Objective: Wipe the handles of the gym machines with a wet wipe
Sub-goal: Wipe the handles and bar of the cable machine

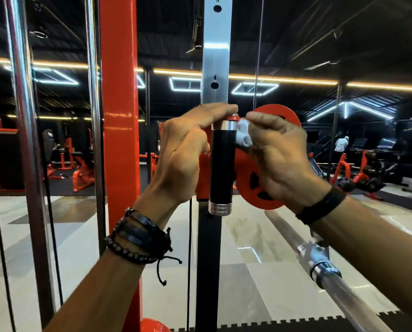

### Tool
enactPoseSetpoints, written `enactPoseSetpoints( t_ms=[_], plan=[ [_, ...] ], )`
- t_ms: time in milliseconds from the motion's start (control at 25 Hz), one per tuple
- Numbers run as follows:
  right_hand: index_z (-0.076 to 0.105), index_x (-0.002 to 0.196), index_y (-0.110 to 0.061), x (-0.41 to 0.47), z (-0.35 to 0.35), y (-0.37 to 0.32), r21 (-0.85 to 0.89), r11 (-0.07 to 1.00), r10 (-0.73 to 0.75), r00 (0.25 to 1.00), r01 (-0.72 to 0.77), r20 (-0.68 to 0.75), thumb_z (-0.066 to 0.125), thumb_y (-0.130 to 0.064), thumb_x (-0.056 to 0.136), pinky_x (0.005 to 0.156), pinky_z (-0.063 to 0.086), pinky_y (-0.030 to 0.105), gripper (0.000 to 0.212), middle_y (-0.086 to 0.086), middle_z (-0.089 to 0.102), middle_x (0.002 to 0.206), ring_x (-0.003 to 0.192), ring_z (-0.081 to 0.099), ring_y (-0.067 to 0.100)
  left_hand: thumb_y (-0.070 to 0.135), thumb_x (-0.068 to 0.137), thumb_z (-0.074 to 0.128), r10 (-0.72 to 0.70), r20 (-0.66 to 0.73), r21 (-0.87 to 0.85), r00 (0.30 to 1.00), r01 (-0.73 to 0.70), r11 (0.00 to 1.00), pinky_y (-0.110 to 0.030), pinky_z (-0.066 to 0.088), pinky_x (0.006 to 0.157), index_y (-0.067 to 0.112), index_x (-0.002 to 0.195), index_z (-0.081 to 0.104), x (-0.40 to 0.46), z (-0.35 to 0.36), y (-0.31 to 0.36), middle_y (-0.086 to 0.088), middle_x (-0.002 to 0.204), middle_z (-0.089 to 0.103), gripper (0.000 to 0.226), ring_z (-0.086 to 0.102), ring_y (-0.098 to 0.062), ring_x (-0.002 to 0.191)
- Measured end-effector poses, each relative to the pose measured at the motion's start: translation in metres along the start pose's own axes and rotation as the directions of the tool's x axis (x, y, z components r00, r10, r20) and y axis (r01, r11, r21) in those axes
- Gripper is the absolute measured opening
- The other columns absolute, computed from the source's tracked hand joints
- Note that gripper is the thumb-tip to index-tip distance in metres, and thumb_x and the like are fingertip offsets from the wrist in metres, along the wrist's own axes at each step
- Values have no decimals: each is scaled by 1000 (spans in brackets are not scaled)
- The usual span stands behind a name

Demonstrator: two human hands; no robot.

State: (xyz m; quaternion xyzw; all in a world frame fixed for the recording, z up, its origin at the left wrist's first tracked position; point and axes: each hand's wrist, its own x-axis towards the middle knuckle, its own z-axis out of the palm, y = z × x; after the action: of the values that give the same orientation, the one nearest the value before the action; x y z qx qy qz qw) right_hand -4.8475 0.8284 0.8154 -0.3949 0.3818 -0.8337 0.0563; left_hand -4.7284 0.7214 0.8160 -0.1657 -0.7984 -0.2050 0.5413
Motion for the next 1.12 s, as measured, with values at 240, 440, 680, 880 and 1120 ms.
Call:
enactPoseSetpoints(
  t_ms=[240, 440, 680, 880, 1120],
  plan=[
    [70, 100, 0, -34, -33, 39, -279, 955, -49, 978, 105, 203, 67, 0, 89, 77, 56, 34, 12, 16, 74, 97, 87, 70, 26, 5, 78, 32, -17, -92, -74, 996, 10, 997, -30, 45, 104, -8, 123, 61, -4, 7, 2, -17, 128, 63, 55, 56, -18, 125],
    [71, 103, -2, -60, -47, 42, -241, 967, -23, 970, 83, 242, 63, 9, 88, 77, 55, 23, 21, 8, 76, 98, 90, 72, 18, 18, 78, 33, -4, -83, -99, 997, -4, 995, -35, 45, 104, -9, 122, 62, -1, 6, 2, -18, 127, 64, 60, 56, -20, 126],
    [69, 104, -5, -16, -16, 13, -100, 982, -146, 982, 158, 122, 65, 6, 86, 77, 57, 27, 21, 11, 73, 96, 88, 70, 20, 6, 77, 30, -52, -6, -151, 999, 51, 987, -43, 45, 106, -8, 124, 61, 3, -8, 6, -16, 126, 65, 58, 58, -22, 124],
    [67, 109, 3, -37, -32, 39, -205, 978, 46, 948, 20, 314, 66, -6, 86, 79, 57, 37, 24, 21, 73, 102, 95, 70, 35, -2, 83, 48, -186, -282, -22, 941, 188, 982, -30, 48, 101, 12, 126, 63, -33, 6, 6, 3, 123, 65, 47, 58, -7, 119],
    [67, 106, 1, -41, -35, 37, -177, 984, 72, 948, -17, 310, 65, 1, 86, 72, 55, 25, 21, 15, 76, 92, 82, 72, 22, -5, 83, 69, -592, -79, -374, 802, 526, 764, -25, 57, 70, 10, 96, 73, -67, 20, -6, -1, 83, 76, 20, 72, -12, 79]
  ],
)
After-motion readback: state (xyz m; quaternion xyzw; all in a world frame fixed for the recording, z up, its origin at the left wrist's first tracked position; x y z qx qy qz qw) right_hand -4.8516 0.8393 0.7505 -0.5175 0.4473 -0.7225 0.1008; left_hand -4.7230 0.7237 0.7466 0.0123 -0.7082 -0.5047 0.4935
